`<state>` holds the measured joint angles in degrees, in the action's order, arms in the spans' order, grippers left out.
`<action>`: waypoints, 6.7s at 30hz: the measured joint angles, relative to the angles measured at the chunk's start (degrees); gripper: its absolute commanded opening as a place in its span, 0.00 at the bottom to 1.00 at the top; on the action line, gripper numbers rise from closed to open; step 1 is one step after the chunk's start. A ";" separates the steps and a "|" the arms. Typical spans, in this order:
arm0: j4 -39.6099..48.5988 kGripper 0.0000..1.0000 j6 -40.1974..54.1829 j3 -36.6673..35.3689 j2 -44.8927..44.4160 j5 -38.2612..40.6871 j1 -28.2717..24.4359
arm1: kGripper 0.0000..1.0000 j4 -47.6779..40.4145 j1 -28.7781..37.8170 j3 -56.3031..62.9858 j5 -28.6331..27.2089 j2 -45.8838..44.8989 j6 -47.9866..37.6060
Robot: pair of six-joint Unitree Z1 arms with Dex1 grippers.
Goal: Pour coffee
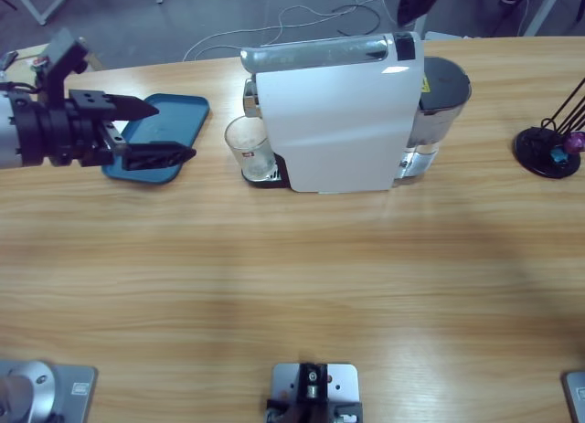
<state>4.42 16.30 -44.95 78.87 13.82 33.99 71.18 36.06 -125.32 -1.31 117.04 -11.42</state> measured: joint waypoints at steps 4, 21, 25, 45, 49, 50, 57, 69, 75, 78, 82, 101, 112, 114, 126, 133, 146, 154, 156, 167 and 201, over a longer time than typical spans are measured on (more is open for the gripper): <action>-0.03 0.99 0.00 0.01 0.00 0.00 0.00 | 0.00 0.00 0.00 0.68 0.01 0.00 0.00; -0.04 0.99 0.00 0.01 0.00 0.00 0.00 | 1.00 -0.94 0.22 2.29 -0.23 -0.48 0.23; -0.04 0.99 -0.01 0.01 0.00 0.00 0.00 | 1.00 -5.61 2.75 5.24 -1.77 -5.27 0.86; -0.15 0.99 0.00 0.01 0.68 0.00 0.47 | 1.00 -13.10 3.76 18.65 -1.44 -13.09 -1.53; -0.15 0.99 0.00 0.01 0.68 0.00 0.80 | 1.00 -13.22 3.76 18.84 -1.44 -13.09 -1.65; -0.15 0.99 0.00 0.01 0.68 0.00 0.81 | 1.00 -13.33 3.76 18.99 -1.44 -13.09 -1.68; -0.15 0.99 0.00 0.01 0.68 0.00 1.04 | 1.00 -14.17 3.76 20.24 -1.44 -13.09 -1.95; -0.15 0.98 -0.01 0.01 0.77 0.00 1.11 | 1.00 -14.17 3.76 20.25 -1.44 -13.09 -1.96; -0.15 0.98 -0.01 0.01 1.42 0.00 1.17 | 1.00 -14.17 3.76 20.25 -1.58 -13.10 -1.96; -0.15 0.98 -0.01 0.01 1.42 0.00 1.24 | 1.00 -14.17 3.76 20.25 -2.09 -13.12 -1.96; -0.15 0.98 -0.01 0.01 1.42 0.00 1.53 | 1.00 -14.17 3.76 20.26 -3.01 -13.88 -1.96; -0.18 1.00 0.00 1.15 1.57 -0.19 1.64 | 1.00 -45.49 8.62 68.91 -6.79 -41.88 2.26; -1.43 1.00 0.06 1.43 2.26 1.41 1.64 | 1.00 -50.61 9.45 72.70 -8.03 -42.14 3.12; -1.43 1.00 0.06 1.61 2.34 1.42 1.64 | 1.00 -50.61 9.45 72.86 -8.03 -42.14 3.12; -1.68 1.00 0.06 1.68 2.36 1.42 1.64 | 1.00 -50.61 9.46 75.66 -8.10 -43.59 3.12; -1.68 1.00 0.06 2.42 2.36 1.42 1.65 | 1.00 -50.61 9.46 76.62 -8.10 -43.87 3.12; -2.75 1.00 0.06 2.44 2.45 1.42 1.64 | 1.00 -50.61 9.46 78.36 -8.10 -44.93 3.12; -3.10 1.00 0.06 2.44 3.18 1.42 1.64 | 1.00 -50.61 9.46 78.57 -8.10 -44.96 3.12; -3.42 1.00 0.06 2.44 3.44 1.42 1.64 | 1.00 -50.61 9.46 78.84 -8.10 -44.99 3.12; -4.58 1.00 0.06 2.45 4.87 1.42 1.64 | 1.00 -50.61 9.46 79.40 -8.09 -46.17 3.12; -32.04 1.00 6.46 5.18 21.42 13.69 -3.88 | 1.00 -47.87 9.46 82.77 -8.08 -49.10 3.12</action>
<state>-27.62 22.77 -39.77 100.29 27.52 30.12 23.31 45.51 -42.55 -9.39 67.94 -8.30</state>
